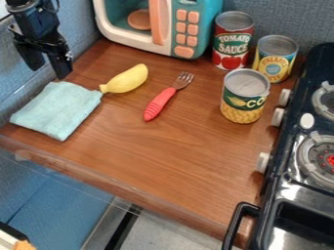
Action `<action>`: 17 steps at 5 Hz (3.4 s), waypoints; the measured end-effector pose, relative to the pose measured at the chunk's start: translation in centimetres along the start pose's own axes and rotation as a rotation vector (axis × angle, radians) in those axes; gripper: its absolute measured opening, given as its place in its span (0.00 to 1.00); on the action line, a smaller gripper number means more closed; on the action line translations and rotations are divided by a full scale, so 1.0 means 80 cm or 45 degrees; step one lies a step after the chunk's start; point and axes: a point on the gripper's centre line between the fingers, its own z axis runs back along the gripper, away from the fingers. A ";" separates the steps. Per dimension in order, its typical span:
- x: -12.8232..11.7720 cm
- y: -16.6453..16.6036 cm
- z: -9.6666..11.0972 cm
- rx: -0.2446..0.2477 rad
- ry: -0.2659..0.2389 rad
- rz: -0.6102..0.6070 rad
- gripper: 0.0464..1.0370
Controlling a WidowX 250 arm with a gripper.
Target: Picked up banana and put it on the blue napkin
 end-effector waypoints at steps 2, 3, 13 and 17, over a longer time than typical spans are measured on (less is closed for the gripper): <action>0.026 -0.044 -0.035 -0.041 0.060 -0.082 0.96; 0.055 -0.078 -0.050 -0.060 0.059 -0.159 0.96; -0.015 -0.009 -0.022 -0.060 0.032 -0.081 0.48; -0.023 -0.008 -0.028 -0.006 0.112 -0.085 0.98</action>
